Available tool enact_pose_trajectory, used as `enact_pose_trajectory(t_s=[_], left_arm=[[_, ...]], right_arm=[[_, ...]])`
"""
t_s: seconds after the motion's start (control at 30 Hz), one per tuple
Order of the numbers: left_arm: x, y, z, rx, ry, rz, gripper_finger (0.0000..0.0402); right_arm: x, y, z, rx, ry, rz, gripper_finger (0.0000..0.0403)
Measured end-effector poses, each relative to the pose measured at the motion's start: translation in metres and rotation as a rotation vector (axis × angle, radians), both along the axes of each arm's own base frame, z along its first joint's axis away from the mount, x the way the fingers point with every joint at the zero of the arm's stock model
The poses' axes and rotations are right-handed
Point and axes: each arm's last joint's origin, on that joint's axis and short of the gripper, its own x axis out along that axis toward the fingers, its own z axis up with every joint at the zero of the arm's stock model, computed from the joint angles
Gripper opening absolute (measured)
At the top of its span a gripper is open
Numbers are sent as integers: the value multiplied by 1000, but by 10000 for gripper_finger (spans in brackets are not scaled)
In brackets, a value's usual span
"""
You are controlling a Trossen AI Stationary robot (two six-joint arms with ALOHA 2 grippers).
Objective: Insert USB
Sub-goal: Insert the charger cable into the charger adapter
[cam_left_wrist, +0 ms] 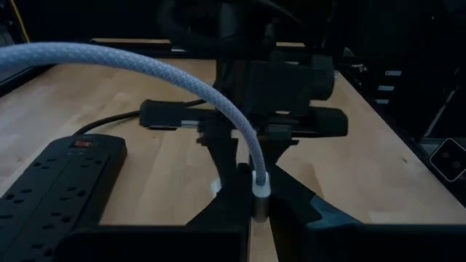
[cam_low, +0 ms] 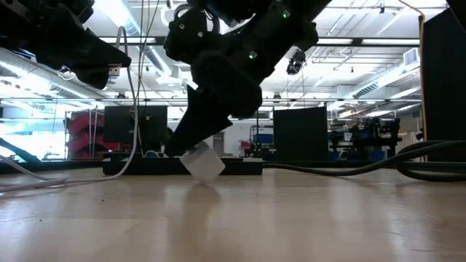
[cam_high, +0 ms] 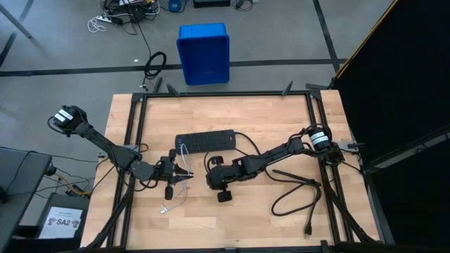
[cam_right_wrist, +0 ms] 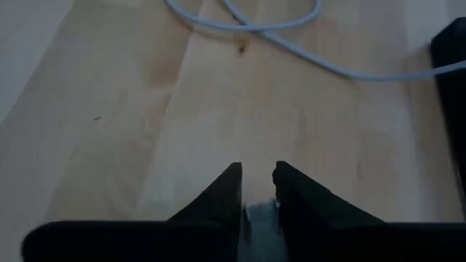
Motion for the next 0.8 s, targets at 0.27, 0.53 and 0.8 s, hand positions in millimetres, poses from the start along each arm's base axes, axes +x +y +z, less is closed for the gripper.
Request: enact_pose_trajectory(t_s=[0.27, 0.53, 0.8], left_arm=[[0, 0, 0, -2, 0, 0, 10], [0, 0, 0, -4, -1, -1, 10], [0, 0, 0, -2, -3, -1, 10]], right_arm=[[-6, 0, 26, -22, -41, 0, 144], [-19, 2, 38, -84, 15, -50, 204], [-25, 20, 26, -133, 37, -167, 210]])
